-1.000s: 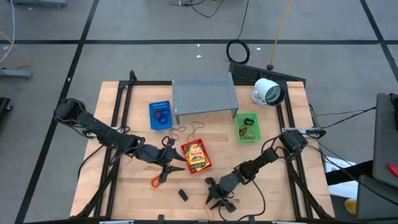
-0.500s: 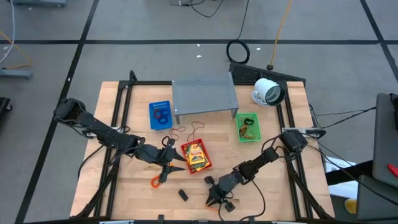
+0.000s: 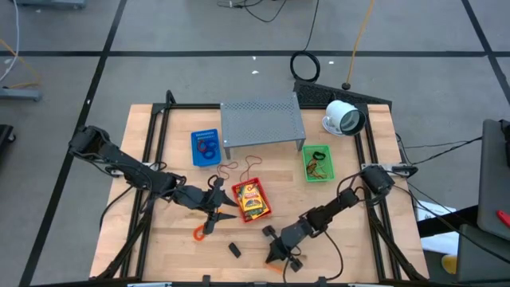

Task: Pick & Place Office Desk Supplies
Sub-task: Put the orange rubber band into the green bin

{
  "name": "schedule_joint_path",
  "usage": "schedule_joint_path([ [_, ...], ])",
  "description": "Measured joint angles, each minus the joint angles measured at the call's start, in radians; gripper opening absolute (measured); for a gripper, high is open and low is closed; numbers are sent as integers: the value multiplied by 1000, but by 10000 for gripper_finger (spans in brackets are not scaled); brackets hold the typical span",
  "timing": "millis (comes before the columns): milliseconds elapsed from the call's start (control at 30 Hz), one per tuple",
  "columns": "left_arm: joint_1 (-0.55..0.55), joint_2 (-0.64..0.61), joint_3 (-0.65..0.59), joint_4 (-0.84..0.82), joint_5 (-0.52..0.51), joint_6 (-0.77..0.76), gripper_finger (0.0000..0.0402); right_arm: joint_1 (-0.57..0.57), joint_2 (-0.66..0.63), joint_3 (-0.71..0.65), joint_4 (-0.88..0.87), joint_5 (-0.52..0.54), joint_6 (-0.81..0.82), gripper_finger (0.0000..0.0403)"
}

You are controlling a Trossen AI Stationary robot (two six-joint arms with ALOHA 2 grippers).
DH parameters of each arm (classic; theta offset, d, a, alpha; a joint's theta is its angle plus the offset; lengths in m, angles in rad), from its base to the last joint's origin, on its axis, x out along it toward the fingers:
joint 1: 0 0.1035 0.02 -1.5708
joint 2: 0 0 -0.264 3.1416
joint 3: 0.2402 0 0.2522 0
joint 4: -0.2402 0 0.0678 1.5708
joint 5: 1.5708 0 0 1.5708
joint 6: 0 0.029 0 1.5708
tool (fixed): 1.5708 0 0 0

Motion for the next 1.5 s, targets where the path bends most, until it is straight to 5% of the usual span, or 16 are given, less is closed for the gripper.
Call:
schedule_joint_path([
  [200, 0, 0, 0, 4, 0, -2, 184, -15, -76, -1, -43, 55, -51, 0],
  [500, 1, 0, 0, 10, 0, -50, 184, -53, -347, 0, -411, 289, -32, 0],
  [767, 1, 0, 0, 8, 0, -89, 184, -36, -425, -43, -439, 18, 179, 11],
  [967, 1, 0, 0, 7, 0, -92, 184, -2, -336, -80, -230, 15, 263, 72],
  [1300, 19, 0, 0, 6, 0, -80, 184, 8, -218, -78, -95, 73, 275, 228],
  [1500, 19, 0, 0, 4, 0, -80, 184, 6, -133, -76, -16, 74, 262, 261],
])
